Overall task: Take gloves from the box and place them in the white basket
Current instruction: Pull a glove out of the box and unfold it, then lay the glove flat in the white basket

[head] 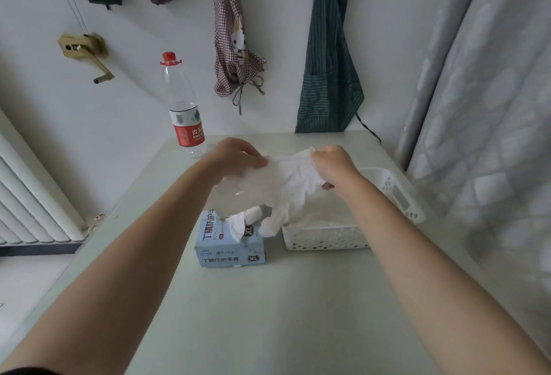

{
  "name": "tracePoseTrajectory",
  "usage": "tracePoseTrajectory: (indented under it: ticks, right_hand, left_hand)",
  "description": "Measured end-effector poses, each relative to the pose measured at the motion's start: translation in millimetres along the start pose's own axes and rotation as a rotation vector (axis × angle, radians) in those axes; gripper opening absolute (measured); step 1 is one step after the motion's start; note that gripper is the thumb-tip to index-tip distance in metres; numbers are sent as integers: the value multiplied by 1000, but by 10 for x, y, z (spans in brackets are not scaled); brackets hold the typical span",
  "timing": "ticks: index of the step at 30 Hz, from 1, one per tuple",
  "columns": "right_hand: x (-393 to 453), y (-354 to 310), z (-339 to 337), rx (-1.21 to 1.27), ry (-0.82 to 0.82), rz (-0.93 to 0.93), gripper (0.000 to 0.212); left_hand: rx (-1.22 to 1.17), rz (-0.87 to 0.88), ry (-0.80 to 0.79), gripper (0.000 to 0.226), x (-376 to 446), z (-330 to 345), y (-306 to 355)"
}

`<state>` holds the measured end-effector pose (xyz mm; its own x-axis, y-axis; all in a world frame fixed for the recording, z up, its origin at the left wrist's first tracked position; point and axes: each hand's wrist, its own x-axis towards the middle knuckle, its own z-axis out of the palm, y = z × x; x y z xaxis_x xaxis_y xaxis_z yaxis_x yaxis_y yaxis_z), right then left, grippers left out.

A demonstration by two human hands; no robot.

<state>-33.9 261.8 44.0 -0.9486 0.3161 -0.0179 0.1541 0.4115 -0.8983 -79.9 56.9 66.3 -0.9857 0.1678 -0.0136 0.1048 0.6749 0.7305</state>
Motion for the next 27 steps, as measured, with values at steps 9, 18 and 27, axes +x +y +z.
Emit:
tracePoseTrajectory:
  ticks: [9, 18, 27]
  right_hand:
    - [179, 868, -573, -238, 189, 9, 25]
    - [133, 1096, -769, -561, 257, -102, 25]
    - [54, 1019, -723, -962, 358, -124, 15]
  left_hand:
    - [292, 218, -91, 7, 362, 978, 306]
    - [470, 412, -193, 26, 175, 1374, 466]
    - [577, 318, -434, 78, 29, 1290, 396]
